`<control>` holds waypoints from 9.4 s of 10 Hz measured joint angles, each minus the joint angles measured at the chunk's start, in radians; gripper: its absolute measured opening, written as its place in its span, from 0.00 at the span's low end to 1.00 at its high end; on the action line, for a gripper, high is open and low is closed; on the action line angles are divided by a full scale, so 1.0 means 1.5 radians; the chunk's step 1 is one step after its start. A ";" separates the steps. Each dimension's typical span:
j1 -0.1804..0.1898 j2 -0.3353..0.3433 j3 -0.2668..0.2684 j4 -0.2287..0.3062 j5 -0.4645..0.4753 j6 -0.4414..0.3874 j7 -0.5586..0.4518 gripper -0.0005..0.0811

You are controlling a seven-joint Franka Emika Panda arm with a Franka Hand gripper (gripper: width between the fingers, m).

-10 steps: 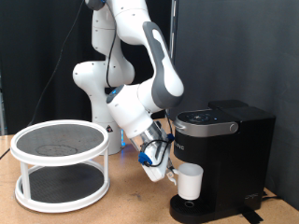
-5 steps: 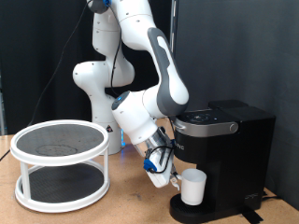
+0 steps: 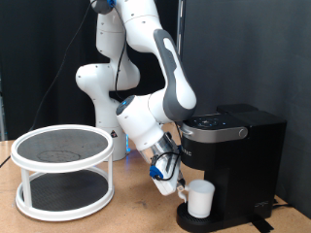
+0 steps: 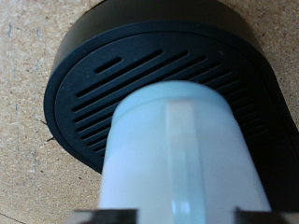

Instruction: Make a cup of coffee with the keurig machine

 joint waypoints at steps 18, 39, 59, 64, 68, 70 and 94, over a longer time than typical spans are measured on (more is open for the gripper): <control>-0.061 -0.189 -0.046 -0.173 -0.072 -0.147 -0.022 0.91; -0.076 -0.624 -0.065 -0.206 -0.062 -0.343 0.129 0.91; -0.095 -0.362 0.046 0.203 -0.615 -0.517 0.285 0.91; -0.095 -0.266 0.085 0.315 -0.727 -0.583 0.340 0.91; -0.095 -0.238 0.095 0.333 -0.748 -0.569 0.368 0.91; -0.095 -0.224 0.099 0.334 -0.762 -0.568 0.376 0.91; -0.095 -0.118 0.125 0.297 -0.764 -0.523 0.387 0.01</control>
